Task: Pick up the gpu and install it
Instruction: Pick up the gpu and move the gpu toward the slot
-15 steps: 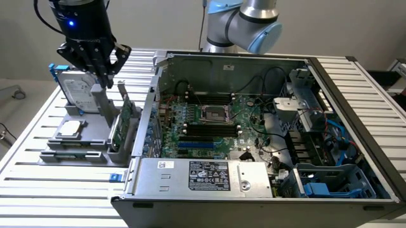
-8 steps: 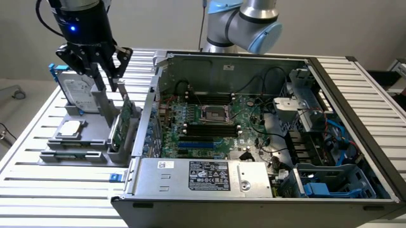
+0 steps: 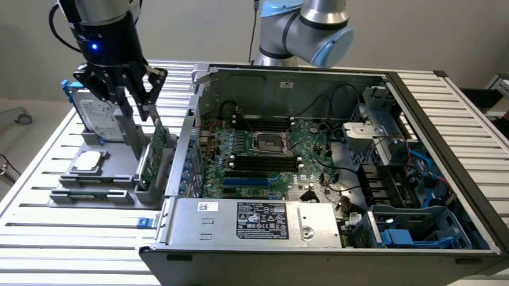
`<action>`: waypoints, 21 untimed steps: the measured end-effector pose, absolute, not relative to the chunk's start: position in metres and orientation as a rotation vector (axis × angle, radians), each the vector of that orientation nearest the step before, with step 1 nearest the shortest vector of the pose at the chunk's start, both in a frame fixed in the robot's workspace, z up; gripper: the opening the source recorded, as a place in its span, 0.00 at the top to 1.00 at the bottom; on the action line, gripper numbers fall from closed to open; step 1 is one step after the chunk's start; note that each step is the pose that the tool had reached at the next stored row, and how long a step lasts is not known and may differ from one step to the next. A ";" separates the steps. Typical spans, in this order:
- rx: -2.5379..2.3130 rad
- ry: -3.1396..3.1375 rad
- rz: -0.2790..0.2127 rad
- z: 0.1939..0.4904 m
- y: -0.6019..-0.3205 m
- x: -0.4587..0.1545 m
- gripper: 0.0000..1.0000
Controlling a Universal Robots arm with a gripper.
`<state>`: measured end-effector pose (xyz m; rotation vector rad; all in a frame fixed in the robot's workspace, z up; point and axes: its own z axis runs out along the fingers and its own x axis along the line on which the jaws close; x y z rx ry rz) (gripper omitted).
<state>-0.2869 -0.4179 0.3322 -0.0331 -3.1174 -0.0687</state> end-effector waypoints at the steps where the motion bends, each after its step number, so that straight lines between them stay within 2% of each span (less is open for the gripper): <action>1: -0.033 -3.117 -0.069 0.330 -0.418 -0.287 0.64; 21: -0.033 -3.117 -0.069 0.294 -0.419 -0.289 0.64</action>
